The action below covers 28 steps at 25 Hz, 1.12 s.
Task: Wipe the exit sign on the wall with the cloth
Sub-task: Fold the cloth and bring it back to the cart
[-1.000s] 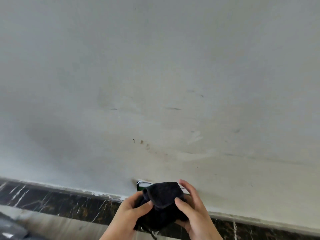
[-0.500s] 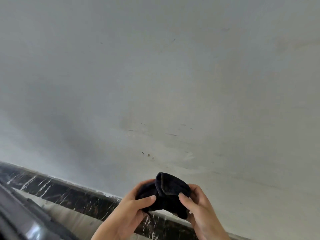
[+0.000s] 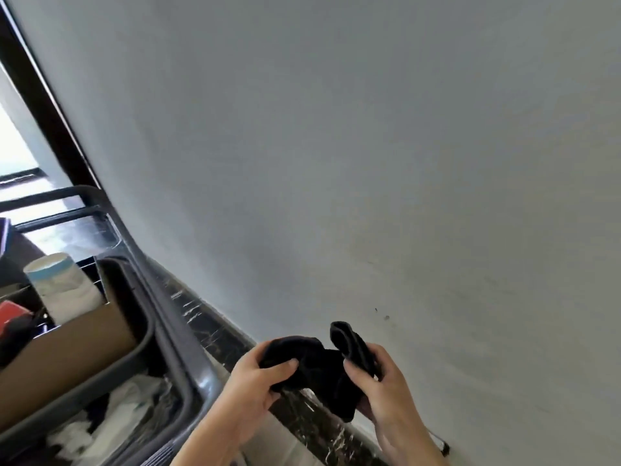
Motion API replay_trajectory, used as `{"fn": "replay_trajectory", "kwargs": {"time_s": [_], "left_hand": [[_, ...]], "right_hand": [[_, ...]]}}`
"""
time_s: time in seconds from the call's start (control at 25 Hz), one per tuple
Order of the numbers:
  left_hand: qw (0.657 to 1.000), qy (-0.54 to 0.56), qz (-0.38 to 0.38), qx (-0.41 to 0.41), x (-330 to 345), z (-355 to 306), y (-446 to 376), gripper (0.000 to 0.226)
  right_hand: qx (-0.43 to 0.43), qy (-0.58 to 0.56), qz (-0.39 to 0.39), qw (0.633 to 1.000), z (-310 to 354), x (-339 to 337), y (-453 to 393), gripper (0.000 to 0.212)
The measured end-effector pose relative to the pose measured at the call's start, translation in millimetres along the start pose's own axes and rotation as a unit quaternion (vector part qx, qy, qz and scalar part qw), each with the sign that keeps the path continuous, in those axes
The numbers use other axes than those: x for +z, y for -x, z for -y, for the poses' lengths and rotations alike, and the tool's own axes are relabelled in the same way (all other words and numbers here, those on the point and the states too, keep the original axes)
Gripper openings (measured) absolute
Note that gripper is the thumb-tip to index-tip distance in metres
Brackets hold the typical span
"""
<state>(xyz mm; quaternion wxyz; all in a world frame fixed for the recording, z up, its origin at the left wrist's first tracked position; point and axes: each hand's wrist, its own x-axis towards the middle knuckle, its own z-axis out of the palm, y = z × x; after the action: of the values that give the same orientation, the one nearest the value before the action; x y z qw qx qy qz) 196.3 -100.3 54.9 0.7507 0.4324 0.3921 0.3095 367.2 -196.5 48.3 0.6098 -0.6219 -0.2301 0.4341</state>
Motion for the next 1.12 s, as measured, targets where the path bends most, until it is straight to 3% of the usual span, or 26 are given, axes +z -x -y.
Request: {"fn": "replay_trajectory", "kwargs": {"time_s": [0.12, 0.28, 0.56, 0.84, 1.12], "left_hand": [[0.994, 0.039, -0.098, 0.026, -55, -17, 4, 0.026], [0.976, 0.078, -0.201, 0.036, -135, -32, 8, 0.027], [0.95, 0.122, -0.289, -0.009, -214, -33, 12, 0.018], [0.921, 0.073, -0.368, -0.103, -253, -1, -7, 0.015], [0.911, -0.101, -0.38, -0.123, -256, 4, -16, 0.011]], "right_hand": [[0.031, -0.012, 0.027, 0.999, 2, 48, -24, 0.006], [0.063, -0.068, 0.072, 0.993, 5, 123, -55, 0.016], [0.148, -0.134, 0.055, 0.978, -30, 215, -115, 0.018], [0.215, -0.103, 0.005, 0.971, -85, 234, -152, 0.024], [0.272, 0.004, 0.019, 0.962, -131, 223, -157, 0.018]]}}
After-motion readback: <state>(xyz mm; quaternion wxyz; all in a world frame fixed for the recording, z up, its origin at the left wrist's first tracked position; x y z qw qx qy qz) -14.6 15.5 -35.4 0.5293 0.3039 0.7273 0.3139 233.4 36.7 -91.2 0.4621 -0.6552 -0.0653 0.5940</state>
